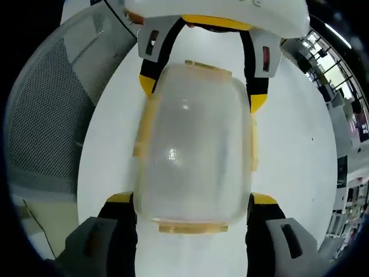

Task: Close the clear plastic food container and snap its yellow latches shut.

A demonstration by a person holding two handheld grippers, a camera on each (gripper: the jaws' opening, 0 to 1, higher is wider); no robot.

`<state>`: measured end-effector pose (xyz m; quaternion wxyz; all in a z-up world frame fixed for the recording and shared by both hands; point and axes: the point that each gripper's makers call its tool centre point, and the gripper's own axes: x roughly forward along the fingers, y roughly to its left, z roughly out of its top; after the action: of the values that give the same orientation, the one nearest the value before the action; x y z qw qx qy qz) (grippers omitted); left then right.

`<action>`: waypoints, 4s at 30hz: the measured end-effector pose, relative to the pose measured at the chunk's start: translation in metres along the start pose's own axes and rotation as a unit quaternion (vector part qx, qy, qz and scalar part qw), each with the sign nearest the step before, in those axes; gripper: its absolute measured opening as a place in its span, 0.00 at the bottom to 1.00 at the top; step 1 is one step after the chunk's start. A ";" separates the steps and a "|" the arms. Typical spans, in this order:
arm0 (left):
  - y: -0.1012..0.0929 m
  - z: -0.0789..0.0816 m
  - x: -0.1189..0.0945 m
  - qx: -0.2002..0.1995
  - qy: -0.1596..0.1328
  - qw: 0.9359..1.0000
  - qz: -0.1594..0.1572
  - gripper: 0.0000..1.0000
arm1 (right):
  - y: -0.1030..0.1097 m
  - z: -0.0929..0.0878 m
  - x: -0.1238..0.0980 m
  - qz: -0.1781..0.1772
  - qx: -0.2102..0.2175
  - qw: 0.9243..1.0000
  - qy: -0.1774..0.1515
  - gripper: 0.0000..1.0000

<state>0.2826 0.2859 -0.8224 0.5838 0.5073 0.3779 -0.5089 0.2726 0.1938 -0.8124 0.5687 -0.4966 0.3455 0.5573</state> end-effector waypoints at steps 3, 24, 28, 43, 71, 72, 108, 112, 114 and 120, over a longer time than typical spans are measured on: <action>-0.004 -0.005 -0.001 0.002 0.008 1.000 0.000 0.84 | 0.002 0.003 0.001 0.001 -0.001 1.000 0.002 0.75; 0.000 -0.054 -0.009 -0.021 0.029 0.999 0.003 0.85 | -0.013 0.048 0.017 0.004 -0.023 1.000 -0.013 0.75; 0.006 -0.063 -0.009 -0.021 0.033 0.999 0.003 0.85 | -0.021 0.055 0.020 0.004 -0.022 1.000 -0.017 0.75; 0.044 -0.082 -0.006 -0.014 0.035 0.999 0.001 0.85 | -0.059 0.064 0.030 0.001 -0.016 1.000 -0.019 0.75; 0.121 -0.095 0.006 0.014 0.021 1.000 -0.005 0.85 | -0.131 0.061 0.042 -0.011 0.016 1.000 -0.011 0.75; 0.123 -0.095 0.006 0.012 0.019 1.000 -0.005 0.85 | -0.134 0.060 0.042 -0.010 0.014 1.000 -0.011 0.75; 0.126 -0.097 0.005 -0.085 -0.093 0.991 0.049 0.90 | -0.138 0.056 0.041 -0.071 0.109 0.986 -0.105 0.82; 0.126 -0.098 0.003 -0.103 -0.106 0.986 0.081 0.87 | -0.135 0.055 0.038 -0.089 0.172 0.969 -0.153 0.86; 0.128 -0.097 0.000 -0.116 -0.117 0.981 0.103 0.86 | -0.133 0.052 0.037 -0.100 0.200 0.960 -0.170 0.87; 0.133 -0.088 -0.017 -0.206 -0.212 0.942 0.160 0.88 | -0.118 0.051 0.042 -0.104 0.242 0.945 -0.193 0.91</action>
<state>0.4161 0.3716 -0.7956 0.8160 0.3104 0.2560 -0.4151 0.3855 0.2675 -0.8169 0.7828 -0.2599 0.2997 0.4795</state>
